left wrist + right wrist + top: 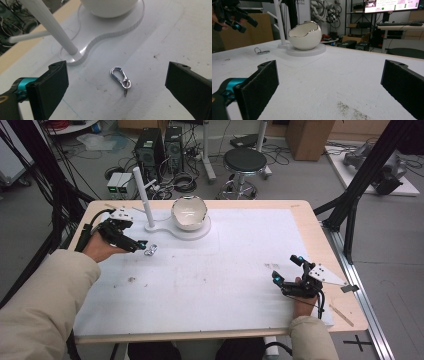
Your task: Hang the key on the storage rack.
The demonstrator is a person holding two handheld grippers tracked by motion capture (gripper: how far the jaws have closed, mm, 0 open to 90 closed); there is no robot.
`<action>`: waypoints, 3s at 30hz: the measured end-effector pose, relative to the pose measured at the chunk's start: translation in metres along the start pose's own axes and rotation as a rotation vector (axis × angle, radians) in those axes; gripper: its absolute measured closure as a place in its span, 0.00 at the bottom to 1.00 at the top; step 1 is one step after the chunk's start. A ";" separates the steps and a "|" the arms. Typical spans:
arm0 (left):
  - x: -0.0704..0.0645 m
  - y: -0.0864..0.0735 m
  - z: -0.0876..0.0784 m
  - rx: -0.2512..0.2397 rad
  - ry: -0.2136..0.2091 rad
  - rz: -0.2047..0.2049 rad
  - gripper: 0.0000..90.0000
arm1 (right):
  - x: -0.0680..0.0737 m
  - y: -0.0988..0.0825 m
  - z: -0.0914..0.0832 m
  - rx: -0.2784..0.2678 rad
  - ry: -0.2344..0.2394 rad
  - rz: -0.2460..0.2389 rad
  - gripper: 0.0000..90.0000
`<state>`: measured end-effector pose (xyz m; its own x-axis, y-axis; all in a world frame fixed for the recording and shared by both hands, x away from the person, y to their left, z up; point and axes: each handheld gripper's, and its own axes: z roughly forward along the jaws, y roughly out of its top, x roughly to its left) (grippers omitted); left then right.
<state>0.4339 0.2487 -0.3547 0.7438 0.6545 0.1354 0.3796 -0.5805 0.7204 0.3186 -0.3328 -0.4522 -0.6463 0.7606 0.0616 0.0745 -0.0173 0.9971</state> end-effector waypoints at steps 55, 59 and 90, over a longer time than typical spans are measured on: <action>0.000 -0.019 0.052 0.237 -0.172 0.076 0.87 | 0.001 0.000 0.000 0.000 0.002 -0.001 0.01; 0.000 -0.020 0.051 0.240 -0.162 0.078 0.91 | 0.001 0.000 0.000 0.001 0.001 0.000 0.01; 0.011 -0.015 0.019 0.108 -0.141 -0.039 0.98 | 0.001 0.000 0.000 0.003 0.001 -0.006 0.01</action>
<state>0.4467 0.2557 -0.3768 0.7940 0.6079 0.0067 0.4612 -0.6095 0.6448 0.3177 -0.3321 -0.4521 -0.6474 0.7601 0.0552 0.0729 -0.0103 0.9973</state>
